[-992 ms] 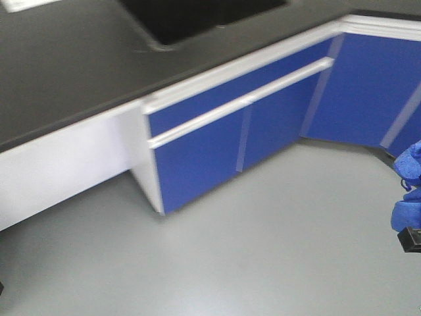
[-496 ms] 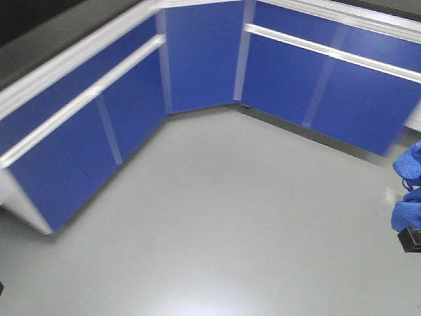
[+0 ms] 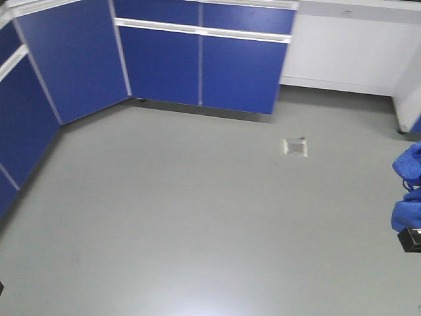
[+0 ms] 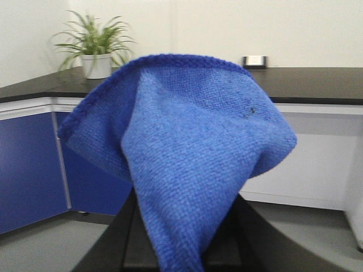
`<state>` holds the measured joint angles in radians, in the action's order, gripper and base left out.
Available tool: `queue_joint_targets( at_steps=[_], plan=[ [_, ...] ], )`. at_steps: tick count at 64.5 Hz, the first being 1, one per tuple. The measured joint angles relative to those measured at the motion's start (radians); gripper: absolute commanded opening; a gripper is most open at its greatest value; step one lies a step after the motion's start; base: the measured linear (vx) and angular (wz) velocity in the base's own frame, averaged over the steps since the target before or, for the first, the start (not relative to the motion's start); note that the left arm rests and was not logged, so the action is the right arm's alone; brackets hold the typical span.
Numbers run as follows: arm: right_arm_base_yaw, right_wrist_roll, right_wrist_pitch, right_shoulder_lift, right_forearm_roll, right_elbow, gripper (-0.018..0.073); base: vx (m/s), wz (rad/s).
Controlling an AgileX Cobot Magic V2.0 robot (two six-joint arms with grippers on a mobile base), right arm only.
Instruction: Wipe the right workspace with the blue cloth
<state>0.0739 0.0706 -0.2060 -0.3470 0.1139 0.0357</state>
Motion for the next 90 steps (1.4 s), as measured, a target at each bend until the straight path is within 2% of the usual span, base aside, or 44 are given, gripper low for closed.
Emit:
queue_joint_targets(
  at_steps=[44,90],
  plan=[
    [0.000,0.000,-0.001,0.000,0.000,0.000,0.0002,-0.03,-0.47],
    [0.000,0.000,-0.001,0.000,0.000,0.000,0.0002,0.20,-0.53]
  ],
)
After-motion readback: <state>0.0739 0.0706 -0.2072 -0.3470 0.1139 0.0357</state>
